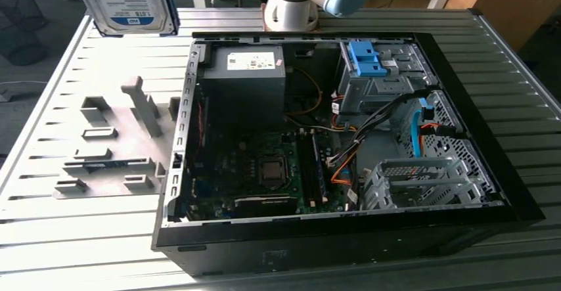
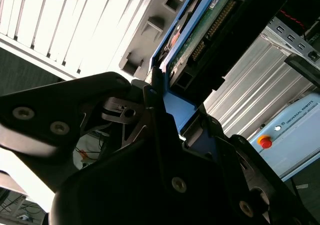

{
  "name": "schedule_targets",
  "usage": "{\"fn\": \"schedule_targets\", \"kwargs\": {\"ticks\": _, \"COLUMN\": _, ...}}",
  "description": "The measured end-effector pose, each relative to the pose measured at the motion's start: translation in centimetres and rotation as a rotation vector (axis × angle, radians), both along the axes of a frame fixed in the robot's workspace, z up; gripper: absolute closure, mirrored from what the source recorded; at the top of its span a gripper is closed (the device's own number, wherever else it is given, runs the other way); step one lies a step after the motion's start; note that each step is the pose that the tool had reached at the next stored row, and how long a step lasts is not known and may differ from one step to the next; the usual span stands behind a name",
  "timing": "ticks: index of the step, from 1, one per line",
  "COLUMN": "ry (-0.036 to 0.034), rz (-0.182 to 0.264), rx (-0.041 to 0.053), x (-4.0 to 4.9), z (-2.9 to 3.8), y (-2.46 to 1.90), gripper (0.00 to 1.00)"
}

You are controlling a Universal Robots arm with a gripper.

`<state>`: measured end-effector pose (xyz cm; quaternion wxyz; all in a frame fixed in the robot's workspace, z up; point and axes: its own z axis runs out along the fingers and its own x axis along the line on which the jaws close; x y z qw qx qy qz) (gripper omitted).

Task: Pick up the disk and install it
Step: 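Pick up the disk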

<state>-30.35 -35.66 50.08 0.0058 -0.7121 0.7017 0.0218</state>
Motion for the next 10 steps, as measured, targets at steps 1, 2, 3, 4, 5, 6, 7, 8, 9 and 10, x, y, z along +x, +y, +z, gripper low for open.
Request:
{"fn": "schedule_targets", "kwargs": {"ticks": 1, "ry": 0.0001, "rz": 0.0, "rx": 0.0, "x": 0.02, "z": 0.0, "y": 0.0, "gripper": 0.63}}
{"fn": "schedule_targets", "kwargs": {"ticks": 2, "ry": 0.0001, "rz": 0.0, "rx": 0.0, "x": 0.04, "z": 0.0, "y": 0.0, "gripper": 0.63}}
{"fn": "schedule_targets", "kwargs": {"ticks": 3, "ry": 0.0, "rz": 0.0, "rx": 0.0, "x": 0.06, "z": 0.0, "y": 0.0, "gripper": 0.63}}
{"fn": "schedule_targets", "kwargs": {"ticks": 4, "ry": 0.0, "rz": 0.0, "rx": 0.0, "x": 0.08, "z": 0.0, "y": 0.0, "gripper": 0.63}}
{"fn": "schedule_targets", "kwargs": {"ticks": 5, "ry": 0.0, "rz": 0.0, "rx": 0.0, "x": 0.11, "z": 0.0, "y": 0.0, "gripper": 0.63}}
{"fn": "schedule_targets", "kwargs": {"ticks": 6, "ry": 0.0, "rz": 0.0, "rx": 0.0, "x": 0.14, "z": 0.0, "y": 0.0, "gripper": 0.63}}
{"fn": "schedule_targets", "kwargs": {"ticks": 7, "ry": 0.0001, "rz": 0.0, "rx": -0.0001, "x": 0.19, "z": 0.0, "y": 0.0, "gripper": 0.63}}
{"fn": "schedule_targets", "kwargs": {"ticks": 8, "ry": 0.0001, "rz": 0.0, "rx": -0.0001, "x": 0.24, "z": 0.0, "y": 0.0, "gripper": 0.63}}
{"fn": "schedule_targets", "kwargs": {"ticks": 9, "ry": 0.0001, "rz": 0.0, "rx": 0.0, "x": 0.3, "z": 0.0, "y": 0.0, "gripper": 0.63}}
{"fn": "schedule_targets", "kwargs": {"ticks": 10, "ry": 0.0001, "rz": 0.0, "rx": 0.0, "x": 0.38, "z": 0.0, "y": 0.0, "gripper": 0.63}}
